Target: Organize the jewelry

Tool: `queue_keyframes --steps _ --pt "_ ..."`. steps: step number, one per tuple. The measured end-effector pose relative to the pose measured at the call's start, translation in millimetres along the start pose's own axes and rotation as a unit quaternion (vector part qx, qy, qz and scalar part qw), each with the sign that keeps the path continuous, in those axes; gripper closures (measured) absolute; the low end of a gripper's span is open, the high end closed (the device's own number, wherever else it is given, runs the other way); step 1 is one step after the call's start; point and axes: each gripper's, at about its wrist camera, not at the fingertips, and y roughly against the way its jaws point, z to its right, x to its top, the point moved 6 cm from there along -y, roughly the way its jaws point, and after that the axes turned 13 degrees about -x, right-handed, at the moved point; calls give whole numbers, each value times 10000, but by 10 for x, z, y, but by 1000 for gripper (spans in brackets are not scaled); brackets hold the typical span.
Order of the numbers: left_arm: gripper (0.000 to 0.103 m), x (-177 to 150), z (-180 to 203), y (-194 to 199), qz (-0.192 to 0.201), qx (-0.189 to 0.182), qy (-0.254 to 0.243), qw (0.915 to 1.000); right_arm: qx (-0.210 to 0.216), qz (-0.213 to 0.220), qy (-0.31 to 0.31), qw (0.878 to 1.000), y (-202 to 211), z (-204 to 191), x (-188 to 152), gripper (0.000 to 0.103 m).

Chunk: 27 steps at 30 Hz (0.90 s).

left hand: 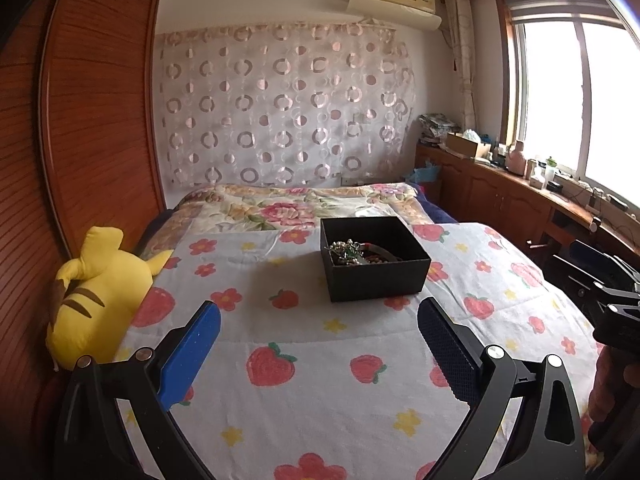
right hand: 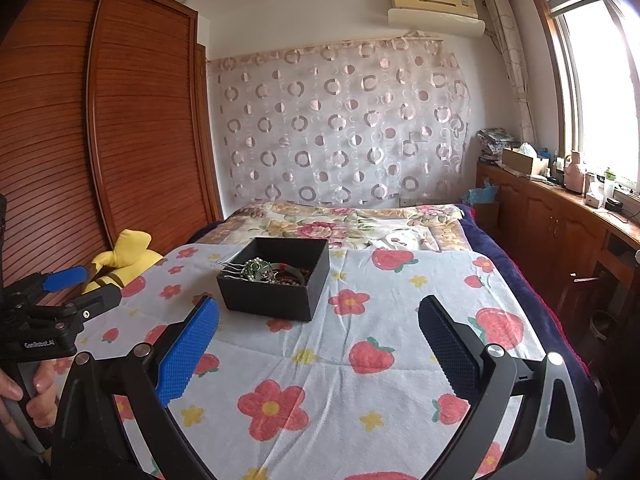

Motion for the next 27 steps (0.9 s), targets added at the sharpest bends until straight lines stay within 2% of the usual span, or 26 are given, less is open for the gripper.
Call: queue_keyframes --steps 13,27 --pt "8 51 47 98 155 9 -40 9999 -112 29 -25 9999 15 100 -9 2" --pt "8 45 41 96 155 13 -46 9999 -149 70 -50 9999 57 82 19 2"
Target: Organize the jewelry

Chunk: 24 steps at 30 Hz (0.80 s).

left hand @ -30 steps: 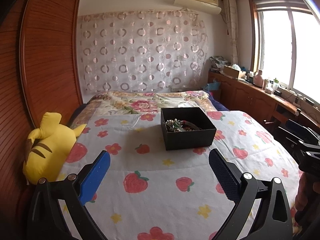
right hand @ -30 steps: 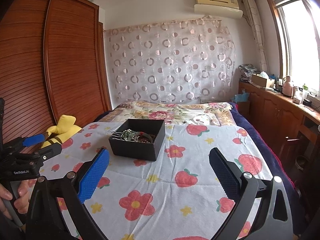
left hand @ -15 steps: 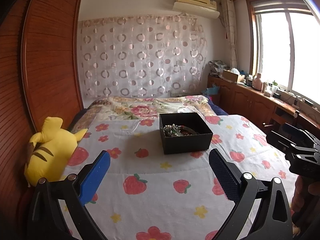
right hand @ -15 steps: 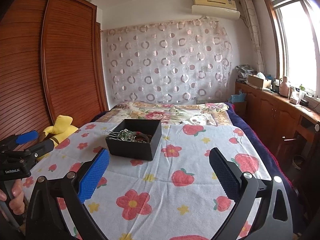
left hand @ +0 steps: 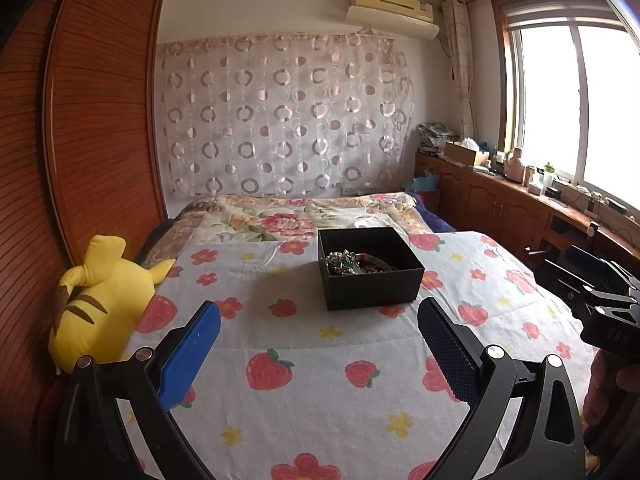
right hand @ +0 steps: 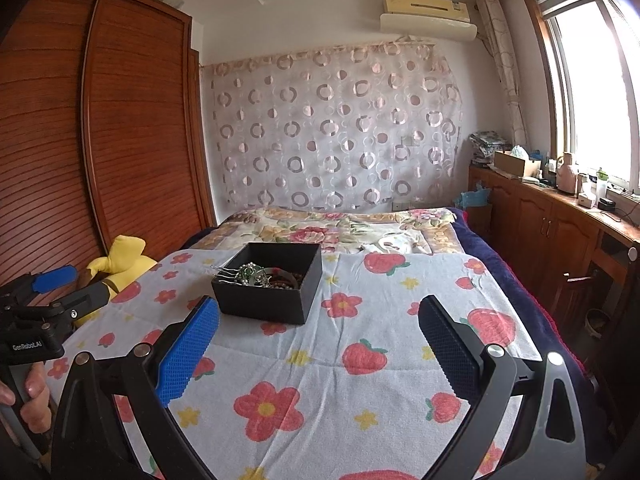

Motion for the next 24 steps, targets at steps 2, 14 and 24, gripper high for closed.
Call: queue_keyframes --steps 2,14,24 --pt "8 5 1 8 19 7 8 10000 0 7 -4 10000 1 7 1 2" --pt "8 63 25 46 66 8 14 10000 2 30 -19 10000 14 0 27 2" --pt "8 79 33 53 80 20 6 10000 4 36 -24 10000 13 5 25 2"
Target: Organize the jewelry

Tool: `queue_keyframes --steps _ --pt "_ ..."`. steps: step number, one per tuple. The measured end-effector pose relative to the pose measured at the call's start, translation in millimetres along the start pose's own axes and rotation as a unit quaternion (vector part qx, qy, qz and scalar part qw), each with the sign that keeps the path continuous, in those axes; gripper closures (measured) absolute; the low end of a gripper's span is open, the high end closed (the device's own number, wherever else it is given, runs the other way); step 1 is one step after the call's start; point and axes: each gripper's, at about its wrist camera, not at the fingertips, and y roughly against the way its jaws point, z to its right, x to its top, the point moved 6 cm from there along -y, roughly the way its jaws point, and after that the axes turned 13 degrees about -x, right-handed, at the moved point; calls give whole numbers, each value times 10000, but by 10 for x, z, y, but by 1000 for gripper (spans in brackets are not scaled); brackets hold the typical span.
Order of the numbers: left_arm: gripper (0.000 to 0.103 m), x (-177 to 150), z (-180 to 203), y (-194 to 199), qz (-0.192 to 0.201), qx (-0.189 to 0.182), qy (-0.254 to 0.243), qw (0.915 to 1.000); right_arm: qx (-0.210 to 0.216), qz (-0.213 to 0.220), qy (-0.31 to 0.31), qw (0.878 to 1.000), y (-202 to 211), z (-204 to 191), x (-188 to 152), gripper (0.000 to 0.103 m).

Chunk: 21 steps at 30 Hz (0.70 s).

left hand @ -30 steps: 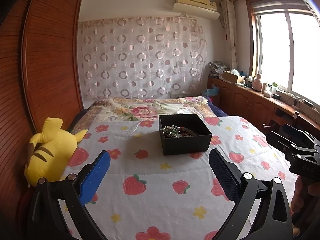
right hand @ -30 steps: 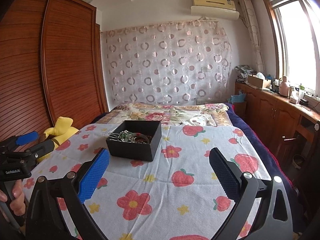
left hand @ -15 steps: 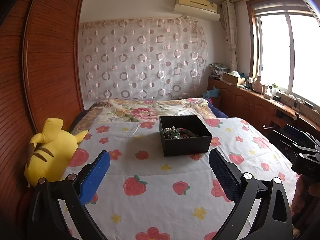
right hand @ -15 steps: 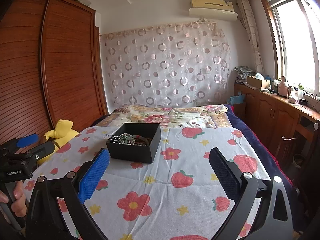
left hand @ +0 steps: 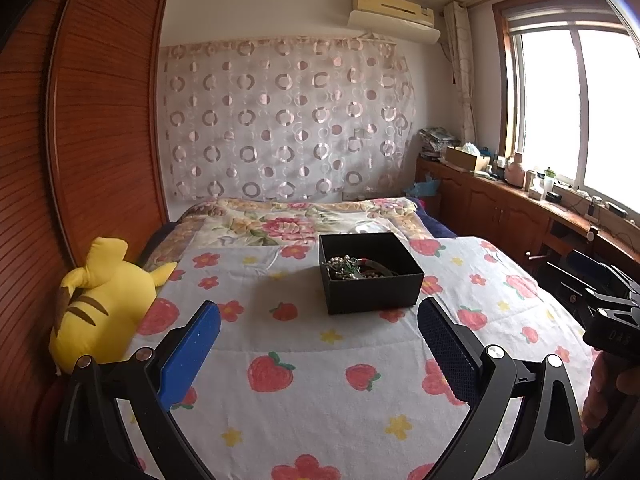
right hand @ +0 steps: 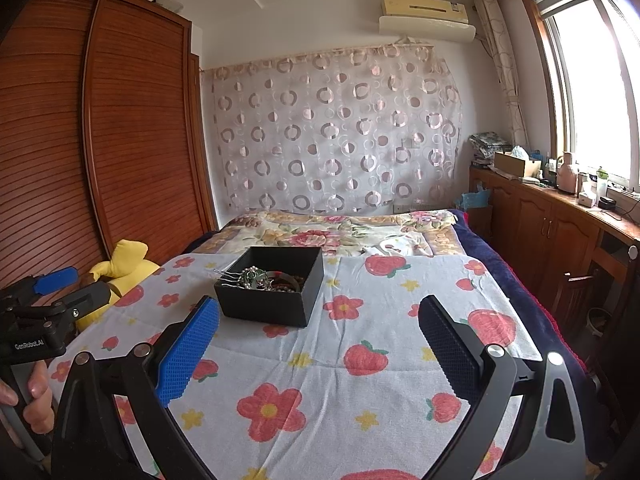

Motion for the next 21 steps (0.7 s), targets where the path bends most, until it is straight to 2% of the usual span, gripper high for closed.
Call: queue_keyframes --steps 21 --pt "8 28 11 3 -37 -34 -18 10000 -7 8 -2 10000 0 9 -22 2"
